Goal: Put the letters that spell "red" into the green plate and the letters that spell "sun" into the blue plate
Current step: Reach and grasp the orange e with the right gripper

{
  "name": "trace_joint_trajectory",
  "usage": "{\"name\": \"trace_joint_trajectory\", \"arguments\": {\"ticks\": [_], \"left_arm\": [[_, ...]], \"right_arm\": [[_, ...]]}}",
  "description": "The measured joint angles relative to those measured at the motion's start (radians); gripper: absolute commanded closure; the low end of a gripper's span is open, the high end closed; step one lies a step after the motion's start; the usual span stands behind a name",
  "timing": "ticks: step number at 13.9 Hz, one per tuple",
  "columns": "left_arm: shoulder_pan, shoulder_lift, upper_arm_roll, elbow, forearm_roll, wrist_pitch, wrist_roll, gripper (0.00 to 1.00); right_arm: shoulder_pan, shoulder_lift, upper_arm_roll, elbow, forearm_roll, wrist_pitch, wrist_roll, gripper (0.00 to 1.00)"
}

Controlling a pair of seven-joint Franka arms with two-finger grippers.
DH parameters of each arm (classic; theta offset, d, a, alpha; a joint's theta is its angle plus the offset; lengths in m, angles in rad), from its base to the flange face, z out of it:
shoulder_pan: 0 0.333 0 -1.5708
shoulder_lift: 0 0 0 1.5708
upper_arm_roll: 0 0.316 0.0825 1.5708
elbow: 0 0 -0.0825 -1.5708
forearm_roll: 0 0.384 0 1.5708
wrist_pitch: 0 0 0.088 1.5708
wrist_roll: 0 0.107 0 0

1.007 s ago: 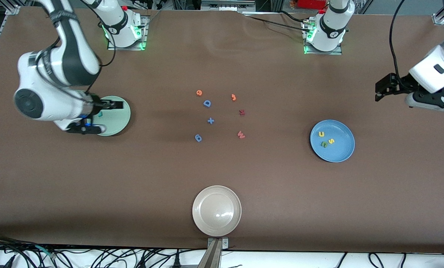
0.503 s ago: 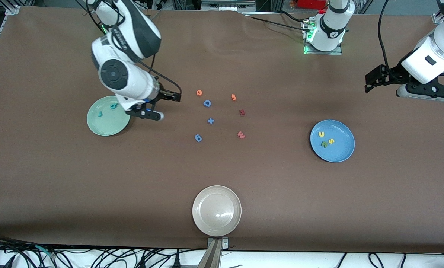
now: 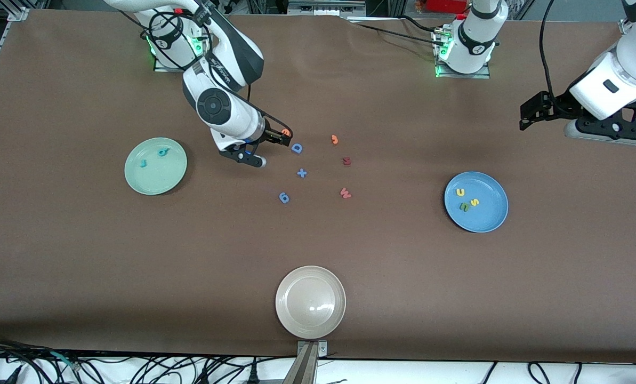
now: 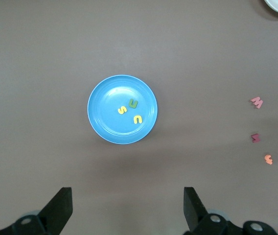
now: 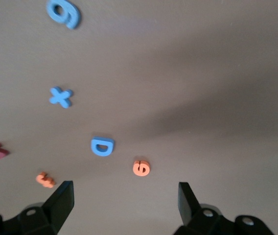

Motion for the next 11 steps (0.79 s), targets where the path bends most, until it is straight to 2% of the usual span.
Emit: {"name": "trace_joint_trajectory", "arguments": {"ticks": [4, 7, 11], "left_arm": [[-0.006, 0.0, -0.006, 0.005, 0.002, -0.012, -0.002, 0.0], [-0.006, 0.001, -0.006, 0.01, 0.002, -0.013, -0.002, 0.0], [-0.005, 0.003, -0.002, 0.01, 0.004, -0.022, -0.002, 0.0]], "right_arm": [[0.018, 0.037, 0.012, -0.086, -0.097, 0.121, 0.109, 0.05], [0.032, 0.105, 0.05, -0.096, -0.261, 0.16, 0.258, 0.05], [0.035, 0.19, 0.063, -0.097, -0.471, 0.182, 0.427, 0.05]]}}
